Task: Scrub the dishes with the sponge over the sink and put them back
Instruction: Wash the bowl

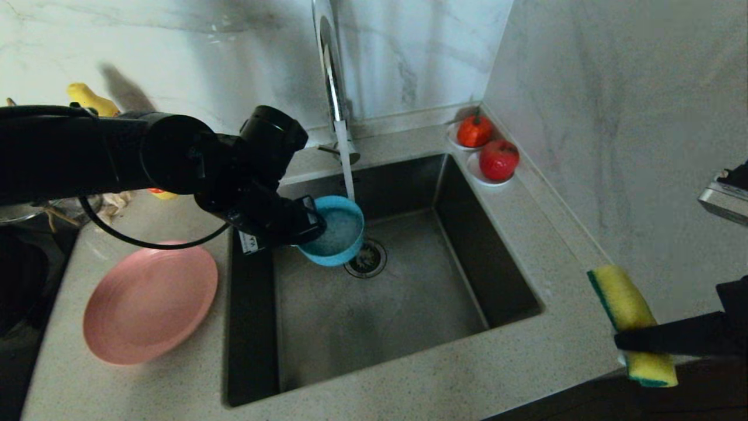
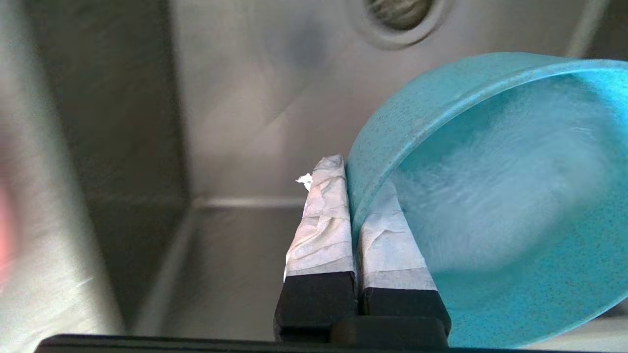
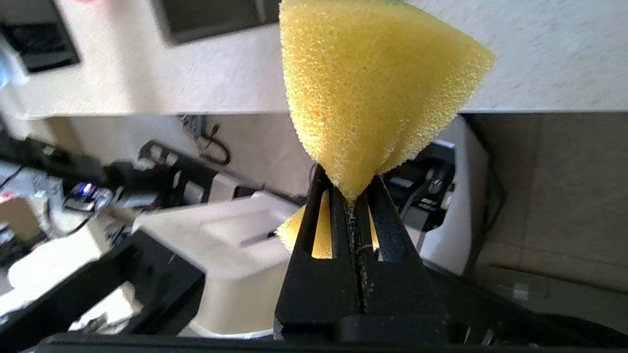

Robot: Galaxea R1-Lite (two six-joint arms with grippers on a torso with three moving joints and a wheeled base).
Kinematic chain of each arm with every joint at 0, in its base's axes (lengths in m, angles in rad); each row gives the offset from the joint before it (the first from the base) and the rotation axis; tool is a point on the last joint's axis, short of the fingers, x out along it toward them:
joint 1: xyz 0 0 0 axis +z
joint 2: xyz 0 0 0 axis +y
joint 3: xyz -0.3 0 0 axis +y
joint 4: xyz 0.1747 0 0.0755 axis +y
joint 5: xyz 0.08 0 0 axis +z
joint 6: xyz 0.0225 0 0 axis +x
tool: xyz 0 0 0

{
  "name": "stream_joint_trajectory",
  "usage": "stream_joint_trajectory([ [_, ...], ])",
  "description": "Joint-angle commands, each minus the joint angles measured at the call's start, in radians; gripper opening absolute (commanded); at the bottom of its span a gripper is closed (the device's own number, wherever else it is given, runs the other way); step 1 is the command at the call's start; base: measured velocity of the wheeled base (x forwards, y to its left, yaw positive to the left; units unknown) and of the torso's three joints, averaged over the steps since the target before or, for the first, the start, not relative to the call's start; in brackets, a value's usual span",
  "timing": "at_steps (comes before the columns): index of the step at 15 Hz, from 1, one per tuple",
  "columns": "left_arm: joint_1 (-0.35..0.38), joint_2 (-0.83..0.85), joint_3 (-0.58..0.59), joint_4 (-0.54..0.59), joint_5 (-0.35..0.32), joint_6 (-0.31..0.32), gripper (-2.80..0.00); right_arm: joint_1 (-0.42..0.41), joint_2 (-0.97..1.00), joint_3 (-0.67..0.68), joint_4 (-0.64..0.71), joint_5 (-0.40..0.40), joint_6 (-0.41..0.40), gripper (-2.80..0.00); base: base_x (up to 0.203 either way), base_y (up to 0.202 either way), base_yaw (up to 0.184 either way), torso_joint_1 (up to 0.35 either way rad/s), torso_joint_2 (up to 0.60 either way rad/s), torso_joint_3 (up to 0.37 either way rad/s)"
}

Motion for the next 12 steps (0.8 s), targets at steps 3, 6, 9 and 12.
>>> stream_joint_trajectory([
  [3,0.001,-0.131,0.145,-0.004,0.065,0.077,-2.80,0.006,-0.027,0.002,0.031,0.117,0.010,-2.80,0.000,0.000,0.000,0.000,0.00,0.000],
  [6,0.002,-0.228,0.239,-0.005,0.127,0.217,-2.80,0.007,-0.046,-0.001,0.048,0.232,0.055,-2.80,0.000,0.000,0.000,0.000,0.00,0.000],
  [9,0.002,-0.309,0.292,-0.011,0.233,0.374,-2.80,0.038,-0.048,-0.001,0.067,0.291,0.057,-2.80,0.000,0.000,0.000,0.000,0.00,0.000],
  [12,0.000,-0.328,0.315,-0.065,0.357,0.529,-2.80,0.064,-0.047,-0.008,0.090,0.346,0.056,-2.80,0.000,0.000,0.000,0.000,0.00,0.000],
])
